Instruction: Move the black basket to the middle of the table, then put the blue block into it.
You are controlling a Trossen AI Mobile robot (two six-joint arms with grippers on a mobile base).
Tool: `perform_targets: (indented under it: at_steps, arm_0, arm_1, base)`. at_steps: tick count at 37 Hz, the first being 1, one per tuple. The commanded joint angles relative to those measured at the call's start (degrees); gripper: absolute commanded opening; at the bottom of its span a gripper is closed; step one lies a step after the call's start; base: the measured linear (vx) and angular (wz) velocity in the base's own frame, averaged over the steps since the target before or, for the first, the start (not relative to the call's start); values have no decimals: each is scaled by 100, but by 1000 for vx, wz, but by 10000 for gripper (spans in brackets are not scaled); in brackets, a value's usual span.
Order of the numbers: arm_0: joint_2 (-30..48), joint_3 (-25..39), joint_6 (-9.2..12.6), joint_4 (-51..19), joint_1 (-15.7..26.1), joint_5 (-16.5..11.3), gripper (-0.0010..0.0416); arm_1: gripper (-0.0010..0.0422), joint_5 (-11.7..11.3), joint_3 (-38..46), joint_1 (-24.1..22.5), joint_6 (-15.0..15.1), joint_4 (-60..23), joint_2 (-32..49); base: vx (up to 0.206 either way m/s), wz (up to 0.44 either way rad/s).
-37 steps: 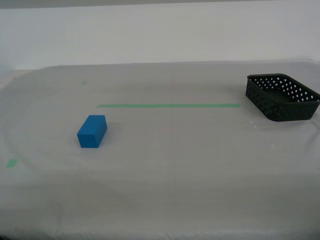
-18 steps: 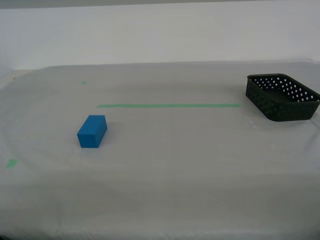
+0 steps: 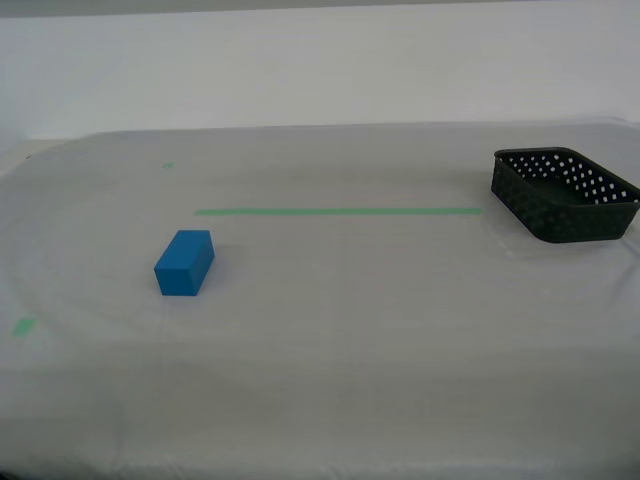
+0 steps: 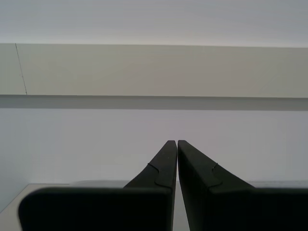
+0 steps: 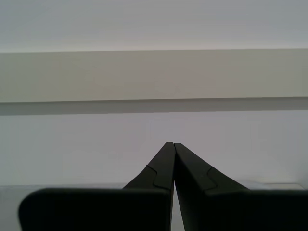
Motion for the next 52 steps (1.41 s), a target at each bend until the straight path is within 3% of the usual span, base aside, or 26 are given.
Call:
perform_targets:
  at_steps: [1, 52]
  arm_0:
    - [0, 4, 0, 13, 2, 2, 0]
    - [0, 4, 0, 13, 0, 2, 0]
  arm_1:
    - [0, -4, 9, 0, 20, 20, 2]
    - [0, -4, 9, 0, 20, 20, 2]
  base:
    - [0, 0]
    - [0, 0]
